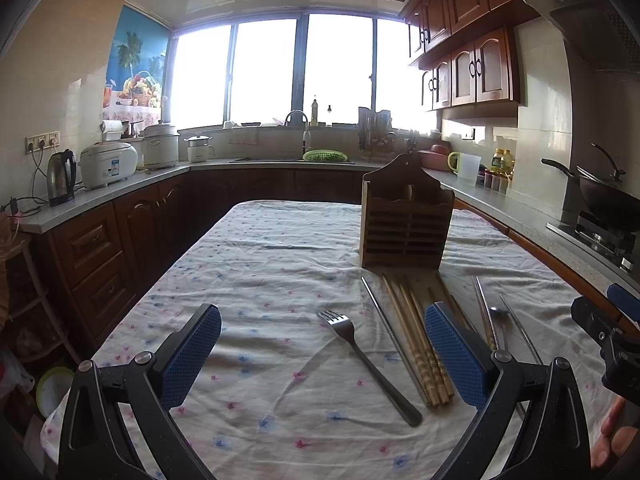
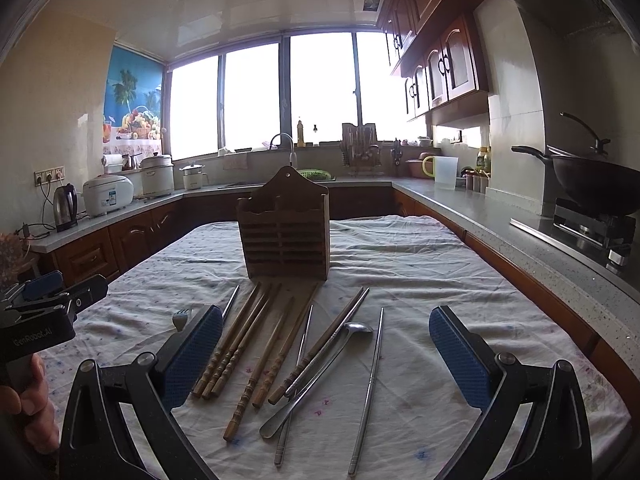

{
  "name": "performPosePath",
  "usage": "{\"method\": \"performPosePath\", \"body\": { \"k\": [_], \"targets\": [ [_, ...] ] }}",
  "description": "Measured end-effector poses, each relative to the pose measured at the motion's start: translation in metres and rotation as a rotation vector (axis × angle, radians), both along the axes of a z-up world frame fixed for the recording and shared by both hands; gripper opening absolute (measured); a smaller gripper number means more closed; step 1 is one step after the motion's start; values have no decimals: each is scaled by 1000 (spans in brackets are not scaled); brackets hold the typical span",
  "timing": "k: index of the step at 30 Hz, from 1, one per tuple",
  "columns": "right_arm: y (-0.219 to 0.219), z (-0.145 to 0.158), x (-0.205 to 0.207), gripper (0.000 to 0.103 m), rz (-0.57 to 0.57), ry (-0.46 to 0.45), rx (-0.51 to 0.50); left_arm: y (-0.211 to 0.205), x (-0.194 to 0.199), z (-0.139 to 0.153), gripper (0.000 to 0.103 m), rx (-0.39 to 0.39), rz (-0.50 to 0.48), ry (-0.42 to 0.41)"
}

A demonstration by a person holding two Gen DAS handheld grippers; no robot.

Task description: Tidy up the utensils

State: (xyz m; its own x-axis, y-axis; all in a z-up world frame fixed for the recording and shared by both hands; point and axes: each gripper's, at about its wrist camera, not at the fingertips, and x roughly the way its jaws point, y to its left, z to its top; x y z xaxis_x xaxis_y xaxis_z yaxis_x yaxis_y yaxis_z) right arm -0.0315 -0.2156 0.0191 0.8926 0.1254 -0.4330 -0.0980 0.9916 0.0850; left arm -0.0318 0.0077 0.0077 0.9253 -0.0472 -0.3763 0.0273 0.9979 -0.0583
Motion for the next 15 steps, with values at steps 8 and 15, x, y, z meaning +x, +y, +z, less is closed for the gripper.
{"method": "performPosePath", "body": {
  "k": [8,15],
  "targets": [
    [1,0,1,103,7,-2,8,-1,-2,-2,102,-3,-2,-3],
    [0,1,1,103,14,2,14,-1,-2,-2,102,-4,-5,-3]
  ]
}}
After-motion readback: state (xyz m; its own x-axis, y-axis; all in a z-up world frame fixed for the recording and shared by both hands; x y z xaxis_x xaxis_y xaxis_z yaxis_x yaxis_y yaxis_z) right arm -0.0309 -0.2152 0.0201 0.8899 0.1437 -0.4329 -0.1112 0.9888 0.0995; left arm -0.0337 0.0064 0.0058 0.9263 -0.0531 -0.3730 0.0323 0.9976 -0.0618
